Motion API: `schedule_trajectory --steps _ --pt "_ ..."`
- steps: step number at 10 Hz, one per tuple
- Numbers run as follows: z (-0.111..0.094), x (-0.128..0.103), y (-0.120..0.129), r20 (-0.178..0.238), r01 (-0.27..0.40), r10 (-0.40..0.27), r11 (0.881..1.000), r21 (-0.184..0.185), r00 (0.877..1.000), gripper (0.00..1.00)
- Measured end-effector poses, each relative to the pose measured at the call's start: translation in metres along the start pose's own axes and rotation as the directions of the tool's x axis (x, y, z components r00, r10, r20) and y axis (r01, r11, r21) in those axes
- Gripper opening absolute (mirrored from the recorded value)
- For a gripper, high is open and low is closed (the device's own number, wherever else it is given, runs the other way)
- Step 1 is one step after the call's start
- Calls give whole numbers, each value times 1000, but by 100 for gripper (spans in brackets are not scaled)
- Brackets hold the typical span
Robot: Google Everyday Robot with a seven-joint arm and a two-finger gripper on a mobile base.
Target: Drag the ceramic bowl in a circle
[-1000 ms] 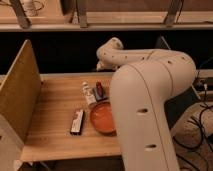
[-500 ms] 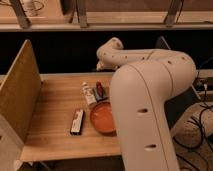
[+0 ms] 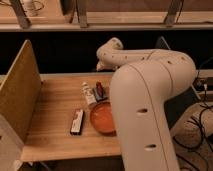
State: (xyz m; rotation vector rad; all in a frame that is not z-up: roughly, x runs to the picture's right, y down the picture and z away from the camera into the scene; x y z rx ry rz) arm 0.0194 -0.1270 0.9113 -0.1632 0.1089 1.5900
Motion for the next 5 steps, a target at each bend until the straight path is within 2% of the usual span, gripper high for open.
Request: schedule_trajectory --steps 3,4,5 --pt "-3 -2 2 4 11 -11 1000 4 1000 69" --pt "-11 -6 8 15 40 -40 999 8 999 69" --pt "-27 -8 20 33 101 -102 995 24 994 69"
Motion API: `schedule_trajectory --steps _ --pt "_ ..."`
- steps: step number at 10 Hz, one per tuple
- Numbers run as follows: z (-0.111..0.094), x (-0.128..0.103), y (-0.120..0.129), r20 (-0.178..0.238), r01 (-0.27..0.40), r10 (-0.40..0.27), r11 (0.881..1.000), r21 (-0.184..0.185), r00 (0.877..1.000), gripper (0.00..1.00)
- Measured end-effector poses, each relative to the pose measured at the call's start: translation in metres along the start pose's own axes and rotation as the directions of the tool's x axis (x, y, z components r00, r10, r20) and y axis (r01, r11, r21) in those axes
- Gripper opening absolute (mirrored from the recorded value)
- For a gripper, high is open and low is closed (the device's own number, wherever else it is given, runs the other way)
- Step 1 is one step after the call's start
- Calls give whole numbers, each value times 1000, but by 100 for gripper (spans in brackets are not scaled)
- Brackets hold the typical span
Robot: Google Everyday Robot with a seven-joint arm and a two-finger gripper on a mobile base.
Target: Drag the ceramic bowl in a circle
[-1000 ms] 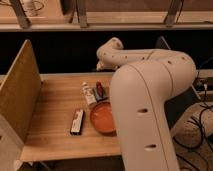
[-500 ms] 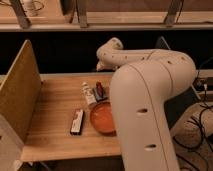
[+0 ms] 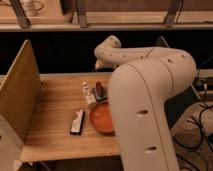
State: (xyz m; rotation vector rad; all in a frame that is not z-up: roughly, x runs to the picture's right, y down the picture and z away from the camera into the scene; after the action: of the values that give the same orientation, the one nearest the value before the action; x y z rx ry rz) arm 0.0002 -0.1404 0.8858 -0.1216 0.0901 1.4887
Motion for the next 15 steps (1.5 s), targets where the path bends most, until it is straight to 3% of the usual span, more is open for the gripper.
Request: schedule_trajectory --steps 1,3,5,7,9,12,13,15 --pt "-11 0 6 11 32 -32 999 15 999 69" --pt "-35 18 -5 6 53 -53 995 84 999 69" --pt "-53 38 -19 -7 24 -23 990 136 1000 69" --pt "-67 74 -39 -61 -27 39 983 183 997 69" --pt "-71 83 -47 -75 -42 58 980 196 995 69" --pt "-69 80 -41 -72 -37 51 983 179 996 69" --pt "-67 76 -34 -68 -41 51 988 150 996 69" --pt "-62 65 -6 -72 -83 84 996 18 994 69"
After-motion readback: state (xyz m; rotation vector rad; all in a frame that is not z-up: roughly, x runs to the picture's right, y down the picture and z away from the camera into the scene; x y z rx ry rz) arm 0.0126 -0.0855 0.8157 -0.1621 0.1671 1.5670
